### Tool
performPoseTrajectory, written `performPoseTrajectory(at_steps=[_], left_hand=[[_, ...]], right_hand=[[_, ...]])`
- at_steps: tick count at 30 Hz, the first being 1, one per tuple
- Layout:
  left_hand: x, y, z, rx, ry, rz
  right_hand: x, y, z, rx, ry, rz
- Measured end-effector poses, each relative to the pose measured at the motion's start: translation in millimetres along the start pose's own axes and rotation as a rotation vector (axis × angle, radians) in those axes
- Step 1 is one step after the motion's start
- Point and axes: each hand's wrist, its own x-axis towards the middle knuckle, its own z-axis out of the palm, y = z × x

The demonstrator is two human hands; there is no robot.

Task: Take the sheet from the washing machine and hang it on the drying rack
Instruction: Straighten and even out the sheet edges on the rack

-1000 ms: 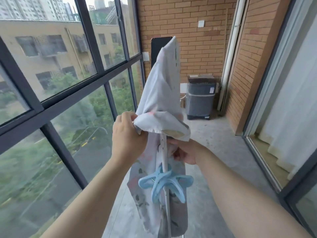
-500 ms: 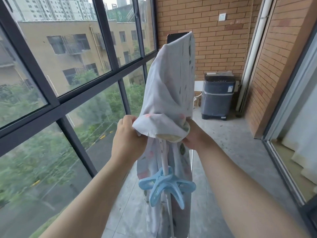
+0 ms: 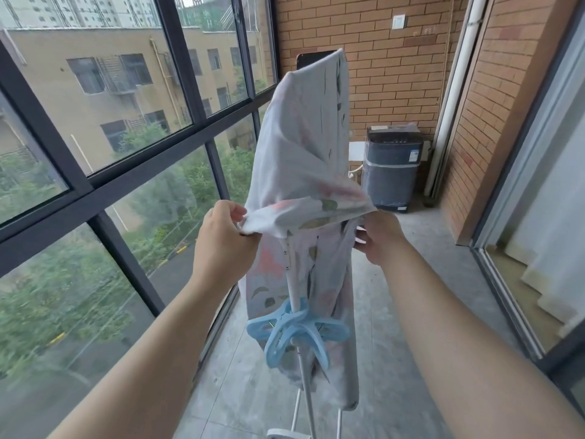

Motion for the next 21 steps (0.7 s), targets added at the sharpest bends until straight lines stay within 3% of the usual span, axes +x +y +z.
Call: performPoseTrajectory(at_steps=[4, 12, 16, 21], left_hand=[[-3.5, 5.4, -0.9, -0.02, -0.021, 0.031], [-10.2, 5.4, -9.2, -0.103, -0.025, 0.095], [-16.3, -3.6, -28.0, -0.105, 0.018, 0.11], [-22.4, -34.4, -62.0, -0.077, -0.003, 0.062]], right_hand=[[-18.6, -9.2, -22.3, -0.08, 0.291, -0.166], [-81.4, -10.5, -54.3, -0.148, 0.612, -0.389], [-128.7, -7.1, -54.7, -0.233, 0.734, -0.434], [-185.7, 17.0, -44.6, -0.353, 0.738, -0.45]])
